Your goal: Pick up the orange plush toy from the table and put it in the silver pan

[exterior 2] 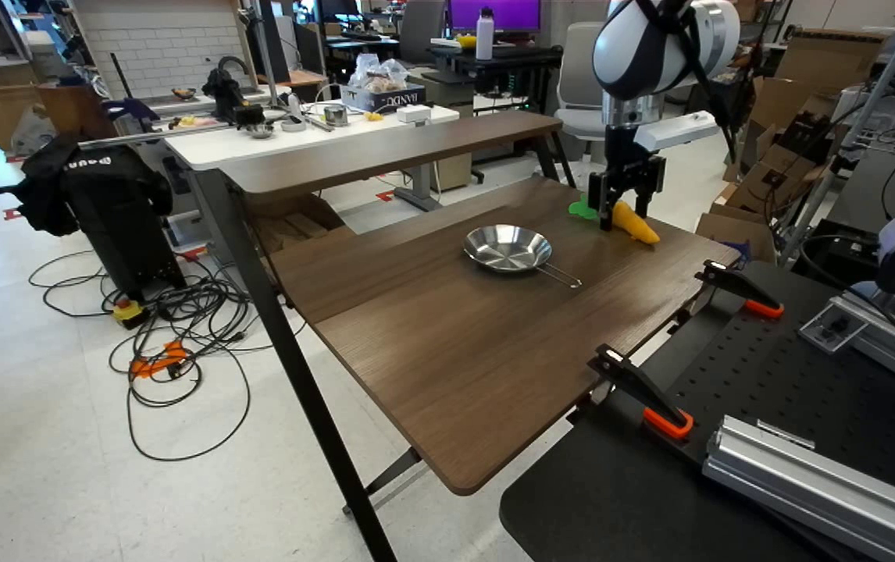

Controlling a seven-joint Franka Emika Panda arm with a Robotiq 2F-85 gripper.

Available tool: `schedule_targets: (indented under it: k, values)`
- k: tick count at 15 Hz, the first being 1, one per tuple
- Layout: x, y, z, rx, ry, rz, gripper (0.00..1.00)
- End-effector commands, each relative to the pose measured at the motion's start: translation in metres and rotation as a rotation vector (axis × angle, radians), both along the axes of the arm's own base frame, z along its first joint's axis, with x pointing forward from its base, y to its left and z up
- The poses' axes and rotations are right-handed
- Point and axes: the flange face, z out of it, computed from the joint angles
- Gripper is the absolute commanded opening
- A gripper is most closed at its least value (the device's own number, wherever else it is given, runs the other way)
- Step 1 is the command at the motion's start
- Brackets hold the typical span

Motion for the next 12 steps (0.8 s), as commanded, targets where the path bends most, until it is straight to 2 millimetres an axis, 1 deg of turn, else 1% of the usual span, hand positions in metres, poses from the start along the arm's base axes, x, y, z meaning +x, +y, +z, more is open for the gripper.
schedule_targets:
  k: [1, 3, 5, 8, 10, 11, 12]
  values:
    - [0.007, -0.007, -0.006, -0.017, -0.017, 0.035, 0.56]
    - [0.007, -0.006, -0.005, -0.025, -0.02, 0.049, 0.4]
    - [0.007, -0.002, 0.002, -0.026, -0.034, 0.058, 0.27]
    - [0.007, 0.011, 0.016, -0.021, -0.055, 0.08, 0.03]
    - [0.007, 0.024, 0.024, -0.007, -0.061, 0.095, 0.0]
    - [0.007, 0.032, 0.03, 0.005, -0.066, 0.106, 0.03]
    - [0.007, 0.04, 0.034, 0.017, -0.07, 0.12, 0.01]
